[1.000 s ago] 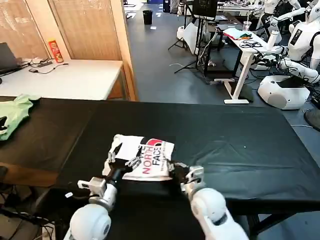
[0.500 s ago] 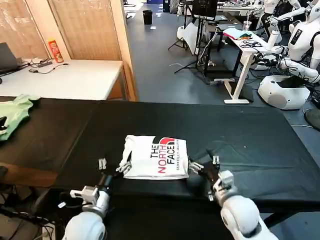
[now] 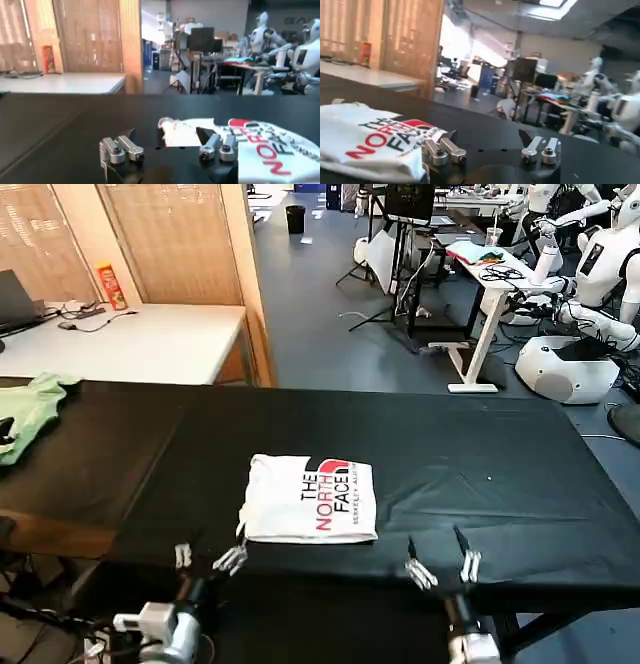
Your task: Fold and organize the clothes.
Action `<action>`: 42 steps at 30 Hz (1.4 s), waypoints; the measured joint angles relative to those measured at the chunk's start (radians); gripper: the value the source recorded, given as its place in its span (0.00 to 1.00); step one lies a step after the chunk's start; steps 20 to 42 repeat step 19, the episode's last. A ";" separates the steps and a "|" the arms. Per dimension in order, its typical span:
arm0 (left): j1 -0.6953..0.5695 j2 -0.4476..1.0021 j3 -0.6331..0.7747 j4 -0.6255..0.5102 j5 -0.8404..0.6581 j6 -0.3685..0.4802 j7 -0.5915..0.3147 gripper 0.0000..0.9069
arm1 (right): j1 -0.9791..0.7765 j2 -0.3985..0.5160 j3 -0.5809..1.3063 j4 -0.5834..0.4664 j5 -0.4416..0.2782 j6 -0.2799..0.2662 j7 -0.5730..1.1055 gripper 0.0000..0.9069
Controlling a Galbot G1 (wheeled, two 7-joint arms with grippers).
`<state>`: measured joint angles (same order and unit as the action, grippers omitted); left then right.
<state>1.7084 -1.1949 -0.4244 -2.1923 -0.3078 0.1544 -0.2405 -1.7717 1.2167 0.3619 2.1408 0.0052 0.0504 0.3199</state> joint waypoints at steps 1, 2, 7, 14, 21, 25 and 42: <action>0.015 0.004 -0.006 -0.009 -0.012 0.012 -0.008 0.97 | -0.036 0.007 0.001 0.014 0.000 -0.004 0.019 0.97; 0.030 0.011 -0.015 -0.018 -0.025 0.023 -0.012 0.97 | -0.069 0.013 0.003 0.028 0.001 -0.009 0.032 0.97; 0.095 0.035 -0.063 -0.058 -0.038 0.053 -0.018 0.97 | -0.215 0.025 0.018 0.102 0.027 -0.052 0.084 0.97; 0.144 0.034 -0.107 -0.075 -0.045 0.046 0.000 0.97 | -0.333 0.019 0.030 0.179 0.057 -0.077 0.104 0.97; 0.159 0.029 -0.114 -0.078 -0.044 0.042 0.016 0.97 | -0.359 0.019 0.030 0.196 0.056 -0.075 0.104 0.97; 0.159 0.029 -0.114 -0.078 -0.044 0.042 0.016 0.97 | -0.359 0.019 0.030 0.196 0.056 -0.075 0.104 0.97; 0.159 0.029 -0.114 -0.078 -0.044 0.042 0.016 0.97 | -0.359 0.019 0.030 0.196 0.056 -0.075 0.104 0.97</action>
